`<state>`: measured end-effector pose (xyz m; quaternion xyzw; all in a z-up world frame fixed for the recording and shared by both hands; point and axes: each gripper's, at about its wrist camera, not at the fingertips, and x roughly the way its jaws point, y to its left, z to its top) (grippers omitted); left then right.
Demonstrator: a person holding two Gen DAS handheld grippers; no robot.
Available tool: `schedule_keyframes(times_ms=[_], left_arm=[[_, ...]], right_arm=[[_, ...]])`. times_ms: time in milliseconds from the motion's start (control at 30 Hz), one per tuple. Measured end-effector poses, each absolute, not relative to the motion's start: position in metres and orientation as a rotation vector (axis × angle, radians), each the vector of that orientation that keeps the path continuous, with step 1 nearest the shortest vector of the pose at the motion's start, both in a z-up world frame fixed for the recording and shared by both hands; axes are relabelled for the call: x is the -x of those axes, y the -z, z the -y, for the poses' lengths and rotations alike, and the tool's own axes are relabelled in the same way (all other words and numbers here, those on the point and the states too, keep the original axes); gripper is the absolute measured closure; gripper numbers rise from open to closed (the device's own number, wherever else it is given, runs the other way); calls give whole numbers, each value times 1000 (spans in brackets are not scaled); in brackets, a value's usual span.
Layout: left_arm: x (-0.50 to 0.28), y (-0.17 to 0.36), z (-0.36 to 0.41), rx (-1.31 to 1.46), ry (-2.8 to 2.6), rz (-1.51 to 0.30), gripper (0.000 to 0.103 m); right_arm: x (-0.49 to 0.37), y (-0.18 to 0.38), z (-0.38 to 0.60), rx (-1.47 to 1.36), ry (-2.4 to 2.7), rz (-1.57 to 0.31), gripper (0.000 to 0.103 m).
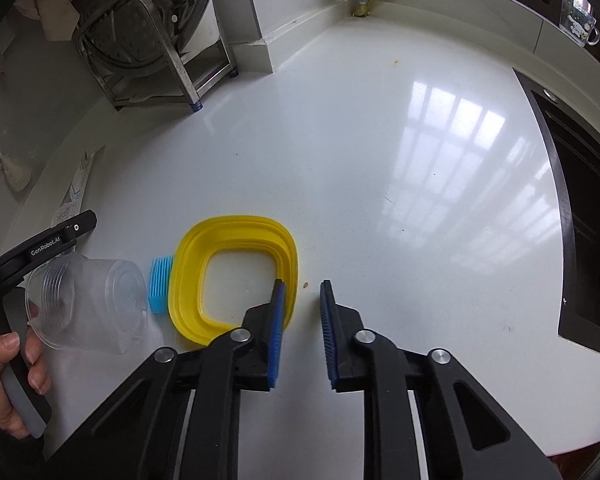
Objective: Collect trash
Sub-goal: 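Grasp the LOVE toothbrush box with the left tool while the right tool grasps the yellow lid, then carry the toothbrush box and yellow lid with both tools over the wastebasket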
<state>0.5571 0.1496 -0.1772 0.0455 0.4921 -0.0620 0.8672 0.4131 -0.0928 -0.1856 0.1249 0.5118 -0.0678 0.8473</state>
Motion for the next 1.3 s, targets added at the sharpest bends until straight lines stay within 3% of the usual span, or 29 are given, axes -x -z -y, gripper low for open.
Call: schedule_keyframes(times_ms=[67,233,1300], left_arm=[[-556,174,-149,-99,138,-1031,44],[-549,169,-160,-83,133,-1026,50],[-346,92,-193,-31,107,-983,52]], right_arm=[[-412,185,91,-261,131,-1079,99],[-405,180,91,-268,110,-1061,100],[-280,142,116,-334,-39,-1068,100]])
